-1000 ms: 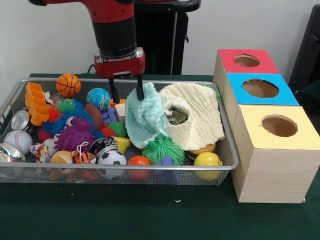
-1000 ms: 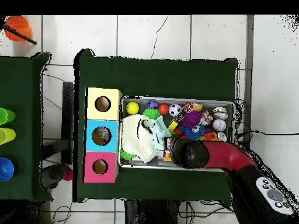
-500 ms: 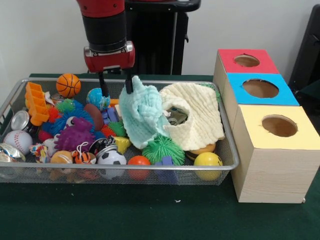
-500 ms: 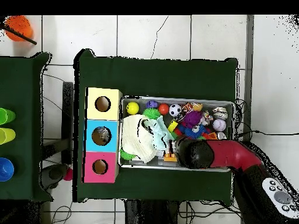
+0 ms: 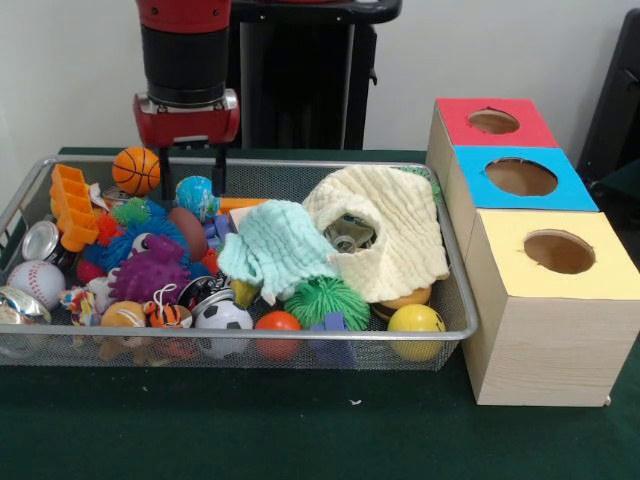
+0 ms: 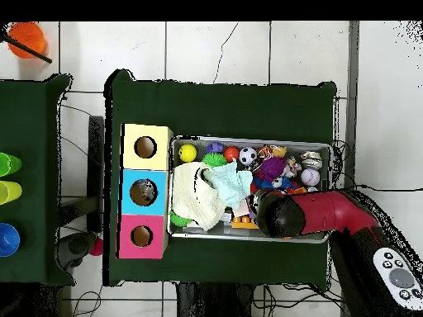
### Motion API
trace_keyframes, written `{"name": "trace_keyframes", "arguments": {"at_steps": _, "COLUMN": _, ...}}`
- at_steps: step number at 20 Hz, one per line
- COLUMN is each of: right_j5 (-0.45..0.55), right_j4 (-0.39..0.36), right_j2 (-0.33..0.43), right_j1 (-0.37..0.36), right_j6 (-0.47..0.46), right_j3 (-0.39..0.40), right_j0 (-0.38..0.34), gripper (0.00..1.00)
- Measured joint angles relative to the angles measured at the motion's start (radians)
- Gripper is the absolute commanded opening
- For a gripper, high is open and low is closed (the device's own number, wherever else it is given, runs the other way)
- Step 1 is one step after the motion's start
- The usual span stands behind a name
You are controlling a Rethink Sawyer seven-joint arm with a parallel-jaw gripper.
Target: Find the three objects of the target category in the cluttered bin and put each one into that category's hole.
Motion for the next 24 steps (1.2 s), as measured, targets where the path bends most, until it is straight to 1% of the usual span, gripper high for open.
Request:
{"name": "trace_keyframes", "arguments": {"at_steps": 4, "right_j5": 0.015, "right_j4": -0.027, "right_j2": 0.007, "right_j1": -0.008, "right_j6": -0.006, "right_j3": -0.009, "right_j0": -0.015, "gripper": 1.0}}
{"name": "trace_keyframes", "arguments": {"at_steps": 11, "right_j5": 0.048, "right_j4": -0.032, "right_j2": 0.035, "right_j1": -0.027, "right_j6": -0.025, "right_j3": -0.016, "right_j0": -0.056, "gripper": 1.0}}
{"name": "trace_keyframes", "arguments": {"at_steps": 18, "right_j5": 0.093, "right_j4": -0.032, "right_j2": 0.061, "right_j1": -0.064, "right_j6": -0.093, "right_j3": -0.024, "right_j0": -0.091, "gripper": 1.0}}
{"name": "trace_keyframes", "arguments": {"at_steps": 24, "right_j5": 0.103, "right_j4": -0.032, "right_j2": 0.061, "right_j1": -0.077, "right_j6": -0.122, "right_j3": -0.038, "right_j0": -0.107, "gripper": 1.0}}
